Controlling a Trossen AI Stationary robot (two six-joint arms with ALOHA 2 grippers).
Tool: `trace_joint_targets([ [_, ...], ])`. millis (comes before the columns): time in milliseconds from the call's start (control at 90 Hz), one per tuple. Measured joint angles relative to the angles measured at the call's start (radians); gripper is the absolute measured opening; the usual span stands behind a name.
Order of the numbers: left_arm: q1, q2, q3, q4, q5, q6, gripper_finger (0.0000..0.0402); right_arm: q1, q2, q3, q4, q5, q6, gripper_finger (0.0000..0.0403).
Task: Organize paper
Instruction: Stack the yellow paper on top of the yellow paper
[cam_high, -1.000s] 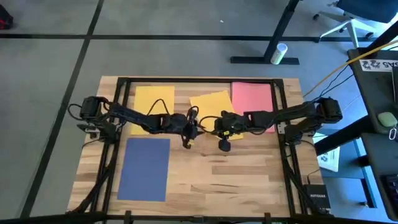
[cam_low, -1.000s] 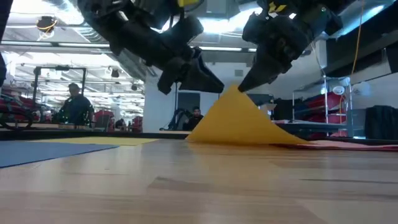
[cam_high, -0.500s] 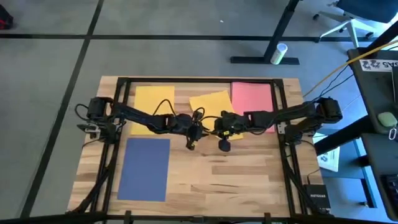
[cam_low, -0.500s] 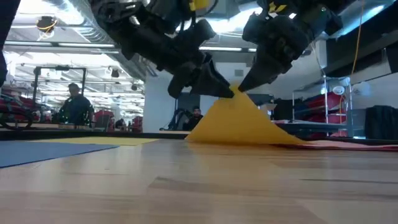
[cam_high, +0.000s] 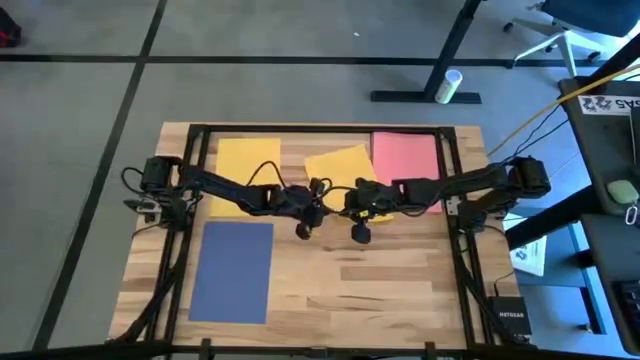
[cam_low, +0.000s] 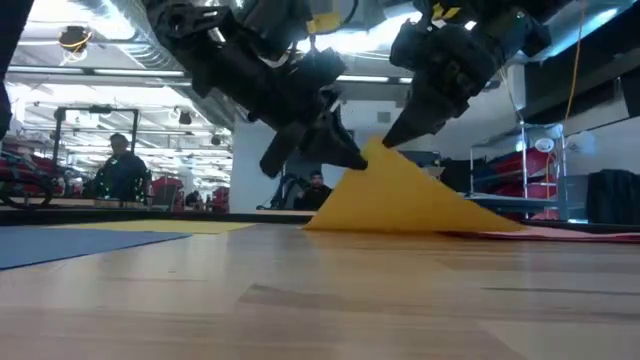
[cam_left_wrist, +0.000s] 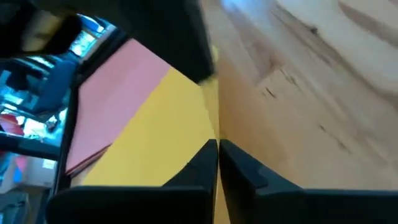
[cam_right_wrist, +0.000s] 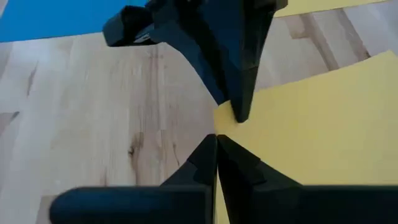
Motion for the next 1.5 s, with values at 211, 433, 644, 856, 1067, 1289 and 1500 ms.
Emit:
trace_joint_targets([
  [211,-0.027,0.000,0.000,-0.161,-0.041,0.112,0.0000,0.000,0.000,0.000,0.001,0.000,0.000,0.0017],
  [433,-0.041,-0.003,0.000,-0.370,-0.113,0.164,0.0000,0.000,0.000,0.000,-0.005,0.000,0.000,0.0040],
  [644,-0.041,-0.042,0.000,-0.612,-0.192,0.118,0.0000,0.000,0.000,0.000,-0.011,0.000,0.000,0.0040],
  [856,-0.041,-0.131,0.000,-0.824,-0.216,-0.014,0.0000,0.000,0.000,0.000,-0.024,0.000,0.000,0.0040],
  [1067,-0.041,-0.184,0.000,-1.069,-0.264,-0.125,0.0000,0.000,0.000,0.000,-0.031,0.000,0.000,0.0040],
  [1289,-0.033,-0.187,-0.008,-1.244,-0.286,-0.188,0.0000,0.000,0.000,0.000,-0.032,0.000,0.000,0.0040],
  [1500,-0.032,-0.192,-0.052,-1.322,-0.321,-0.174,0.0000,0.000,0.000,0.000,-0.040,0.000,0.000,0.0040],
])
